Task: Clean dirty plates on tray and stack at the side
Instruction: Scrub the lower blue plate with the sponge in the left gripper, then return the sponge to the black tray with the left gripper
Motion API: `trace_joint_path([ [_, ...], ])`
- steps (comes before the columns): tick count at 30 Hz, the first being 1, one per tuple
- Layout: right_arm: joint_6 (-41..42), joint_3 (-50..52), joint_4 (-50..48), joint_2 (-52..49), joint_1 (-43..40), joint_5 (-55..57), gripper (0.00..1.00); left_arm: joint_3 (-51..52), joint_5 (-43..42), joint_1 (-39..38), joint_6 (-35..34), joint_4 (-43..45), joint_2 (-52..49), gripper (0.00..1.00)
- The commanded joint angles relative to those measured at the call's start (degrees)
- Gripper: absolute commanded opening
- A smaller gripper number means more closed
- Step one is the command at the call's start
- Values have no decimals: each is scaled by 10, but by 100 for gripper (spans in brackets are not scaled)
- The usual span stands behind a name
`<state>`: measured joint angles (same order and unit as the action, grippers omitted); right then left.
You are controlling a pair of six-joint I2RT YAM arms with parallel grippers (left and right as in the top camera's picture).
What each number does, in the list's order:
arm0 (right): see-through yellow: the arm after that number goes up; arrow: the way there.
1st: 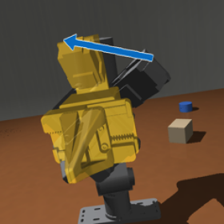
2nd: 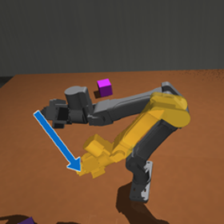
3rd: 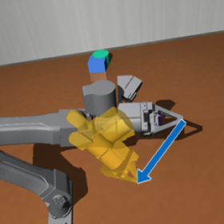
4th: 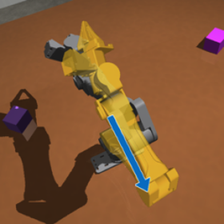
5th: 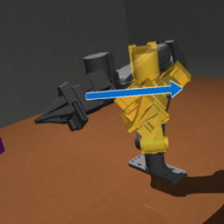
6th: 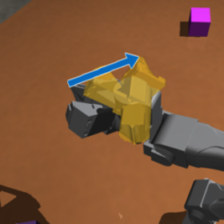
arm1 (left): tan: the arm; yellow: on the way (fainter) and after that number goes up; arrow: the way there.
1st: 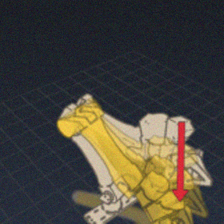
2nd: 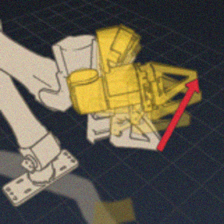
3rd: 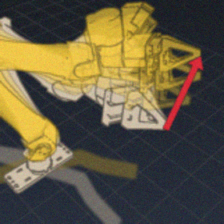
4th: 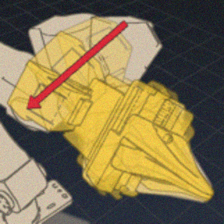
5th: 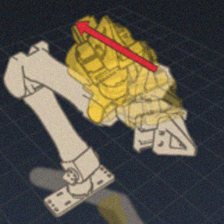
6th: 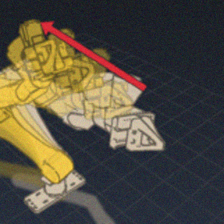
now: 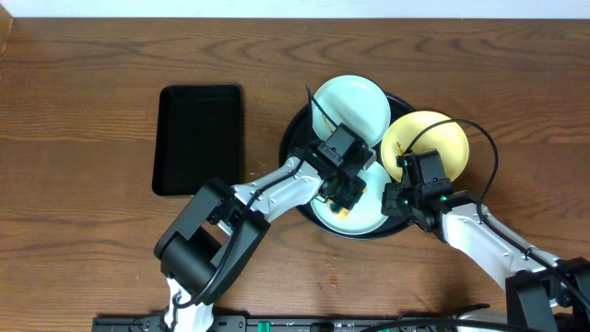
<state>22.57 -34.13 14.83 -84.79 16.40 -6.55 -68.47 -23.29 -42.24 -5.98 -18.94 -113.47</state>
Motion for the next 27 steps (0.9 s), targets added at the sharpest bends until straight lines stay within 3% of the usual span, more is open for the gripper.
trace_joint_path([
  [1, -6, 7, 6, -11, 5, 1, 1, 30, -63, -3, 3, -28, -28, 8],
  [7, -6, 7, 6, -11, 5, 1, 7, -14, -63, 50, 12, -69, 83, 8],
  [17, -6, 7, 6, -11, 5, 1, 18, -34, -48, 216, 8, -95, 323, 8],
  [24, -6, 7, 6, -11, 5, 1, 19, -32, 98, 318, 7, -190, 334, 8],
  [27, -6, 7, 6, -11, 5, 1, 14, -29, 123, 345, 7, -219, 310, 8],
])
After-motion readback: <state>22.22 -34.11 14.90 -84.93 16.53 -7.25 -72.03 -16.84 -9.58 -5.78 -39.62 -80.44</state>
